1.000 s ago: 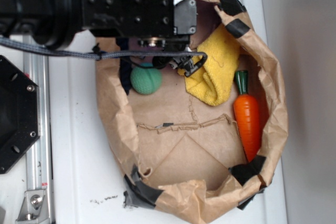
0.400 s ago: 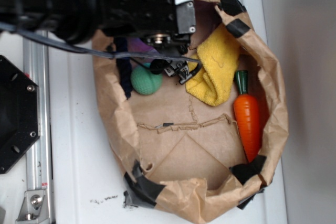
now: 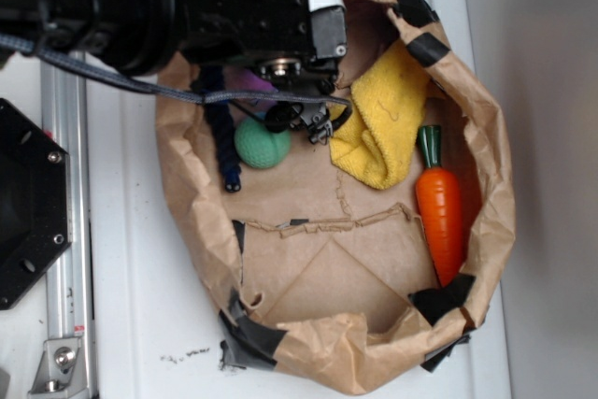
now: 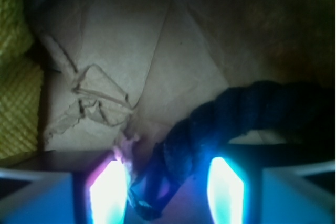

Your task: Grab the blue rope.

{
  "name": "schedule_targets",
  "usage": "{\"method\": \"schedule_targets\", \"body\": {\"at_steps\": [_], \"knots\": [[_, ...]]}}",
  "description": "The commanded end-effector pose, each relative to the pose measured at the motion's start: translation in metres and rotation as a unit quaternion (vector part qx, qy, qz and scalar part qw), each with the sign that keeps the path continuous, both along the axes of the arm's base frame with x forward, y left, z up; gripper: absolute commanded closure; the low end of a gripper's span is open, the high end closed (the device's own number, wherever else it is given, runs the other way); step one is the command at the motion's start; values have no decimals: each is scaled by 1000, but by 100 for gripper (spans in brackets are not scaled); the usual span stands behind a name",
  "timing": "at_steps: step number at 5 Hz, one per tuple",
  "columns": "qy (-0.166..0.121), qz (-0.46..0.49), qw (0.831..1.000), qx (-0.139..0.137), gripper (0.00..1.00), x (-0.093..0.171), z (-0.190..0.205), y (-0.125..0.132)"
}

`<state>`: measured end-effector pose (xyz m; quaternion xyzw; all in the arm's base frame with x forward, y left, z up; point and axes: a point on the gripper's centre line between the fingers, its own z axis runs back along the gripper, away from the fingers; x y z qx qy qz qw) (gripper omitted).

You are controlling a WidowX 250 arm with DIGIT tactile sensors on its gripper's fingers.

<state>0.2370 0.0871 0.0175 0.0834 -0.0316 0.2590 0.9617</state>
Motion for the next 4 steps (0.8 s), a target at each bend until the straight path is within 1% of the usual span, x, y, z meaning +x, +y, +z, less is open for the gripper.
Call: {"method": "schedule_targets", "body": {"at_steps": [1, 2, 3, 4], "knots": [[-15, -36, 999, -2, 100, 2, 11, 7], [-27, -42, 999, -11, 100, 2, 13, 8], [-34, -53, 998, 5, 100, 3, 20, 7], [-86, -91, 991, -38, 100, 5, 50, -7]]}}
